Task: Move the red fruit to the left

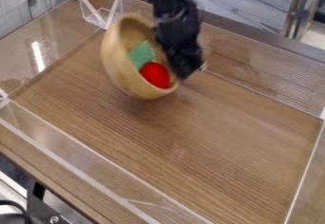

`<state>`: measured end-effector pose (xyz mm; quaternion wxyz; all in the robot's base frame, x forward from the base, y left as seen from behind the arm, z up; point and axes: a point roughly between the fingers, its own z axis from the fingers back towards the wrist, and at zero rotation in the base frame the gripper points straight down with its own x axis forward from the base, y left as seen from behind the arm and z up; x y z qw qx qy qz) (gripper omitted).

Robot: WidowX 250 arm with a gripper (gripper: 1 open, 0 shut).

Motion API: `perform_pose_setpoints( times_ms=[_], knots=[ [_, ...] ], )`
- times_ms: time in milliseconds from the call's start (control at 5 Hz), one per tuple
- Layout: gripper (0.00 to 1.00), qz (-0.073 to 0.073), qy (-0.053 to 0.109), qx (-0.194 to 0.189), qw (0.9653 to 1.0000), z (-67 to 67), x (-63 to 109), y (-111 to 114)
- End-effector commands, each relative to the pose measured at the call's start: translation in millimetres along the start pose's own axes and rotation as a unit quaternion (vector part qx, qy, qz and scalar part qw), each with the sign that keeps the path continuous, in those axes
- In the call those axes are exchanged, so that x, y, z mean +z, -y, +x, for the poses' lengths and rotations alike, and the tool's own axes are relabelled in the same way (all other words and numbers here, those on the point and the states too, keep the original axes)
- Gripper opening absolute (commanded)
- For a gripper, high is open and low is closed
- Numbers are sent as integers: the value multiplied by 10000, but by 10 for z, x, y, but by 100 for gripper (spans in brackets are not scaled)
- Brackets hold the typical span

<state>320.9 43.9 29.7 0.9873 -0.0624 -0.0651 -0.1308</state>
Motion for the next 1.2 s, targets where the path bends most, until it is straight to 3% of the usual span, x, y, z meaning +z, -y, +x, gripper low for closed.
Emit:
perform_pose_setpoints(
  times_ms=[0,200,600,1000],
  knots=[
    [0,-32,241,29,9997,9,315,135],
    [0,-85,294,101,9995,-46,518,232],
    [0,-219,320,-192,9991,-113,537,278],
    [0,-281,372,-135,9988,-107,528,402]
  ],
)
